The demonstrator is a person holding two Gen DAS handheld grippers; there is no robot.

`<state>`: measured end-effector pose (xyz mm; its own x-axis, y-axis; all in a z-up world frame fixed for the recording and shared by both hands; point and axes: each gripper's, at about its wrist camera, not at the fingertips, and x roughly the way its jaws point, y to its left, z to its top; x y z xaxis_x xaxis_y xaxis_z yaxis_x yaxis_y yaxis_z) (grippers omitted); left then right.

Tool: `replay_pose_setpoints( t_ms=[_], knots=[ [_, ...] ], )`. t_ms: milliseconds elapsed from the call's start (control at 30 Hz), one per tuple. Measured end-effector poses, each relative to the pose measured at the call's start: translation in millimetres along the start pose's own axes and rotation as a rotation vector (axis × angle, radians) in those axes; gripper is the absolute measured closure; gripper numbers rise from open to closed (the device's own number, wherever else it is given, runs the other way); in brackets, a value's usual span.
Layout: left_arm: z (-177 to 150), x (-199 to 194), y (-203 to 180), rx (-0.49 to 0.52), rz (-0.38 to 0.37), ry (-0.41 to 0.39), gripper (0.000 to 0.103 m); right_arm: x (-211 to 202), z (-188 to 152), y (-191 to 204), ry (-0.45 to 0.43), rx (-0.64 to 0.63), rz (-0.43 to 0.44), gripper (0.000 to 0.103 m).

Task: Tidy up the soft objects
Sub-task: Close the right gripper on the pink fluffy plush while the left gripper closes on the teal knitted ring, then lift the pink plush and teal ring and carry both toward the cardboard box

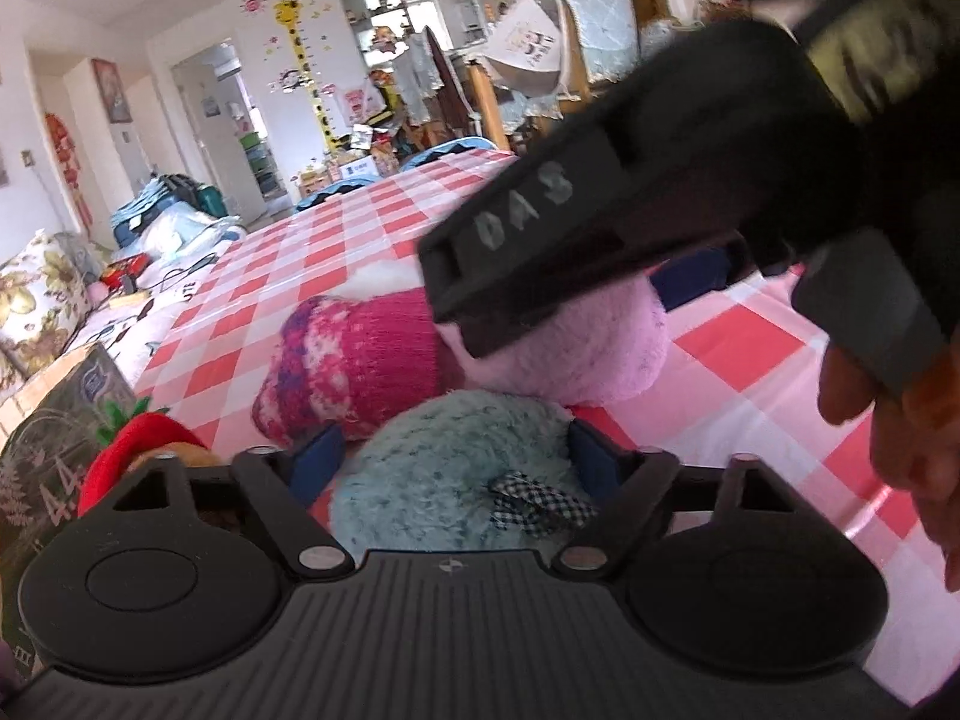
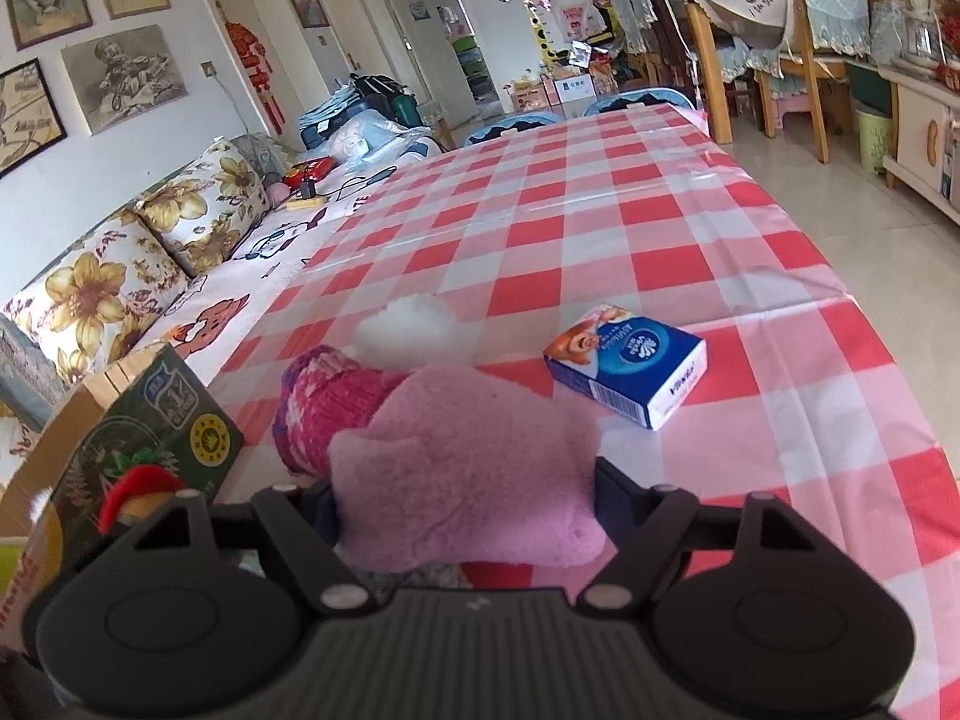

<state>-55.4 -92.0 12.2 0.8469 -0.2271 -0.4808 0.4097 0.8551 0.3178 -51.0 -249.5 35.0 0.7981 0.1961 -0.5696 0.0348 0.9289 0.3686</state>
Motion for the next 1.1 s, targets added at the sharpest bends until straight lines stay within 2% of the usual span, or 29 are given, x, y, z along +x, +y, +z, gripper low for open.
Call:
replay_pose_setpoints(
  t_ms=[267, 600, 967, 1100],
  knots=[
    [-4, -9, 0, -0.004, -0.011, 0.002, 0.029, -10, -1, -3, 0.021, 0.027, -0.011, 0.028],
    [-3, -30, 19, -0.217, -0.128, 0.026, 0.032, -38, -2, 0, 0.003, 0.032, 0.000, 0.029],
    [0, -68, 52, -0.356, -0.169, -0.014, 0.032, -67, 2, 11, -0.054, 0.073, 0.018, 0.030],
    [3, -81, 50, -0.398, -0.168, -0.031, 0.032, -78, 4, 19, -0.083, 0.085, 0.022, 0.030]
  ],
)
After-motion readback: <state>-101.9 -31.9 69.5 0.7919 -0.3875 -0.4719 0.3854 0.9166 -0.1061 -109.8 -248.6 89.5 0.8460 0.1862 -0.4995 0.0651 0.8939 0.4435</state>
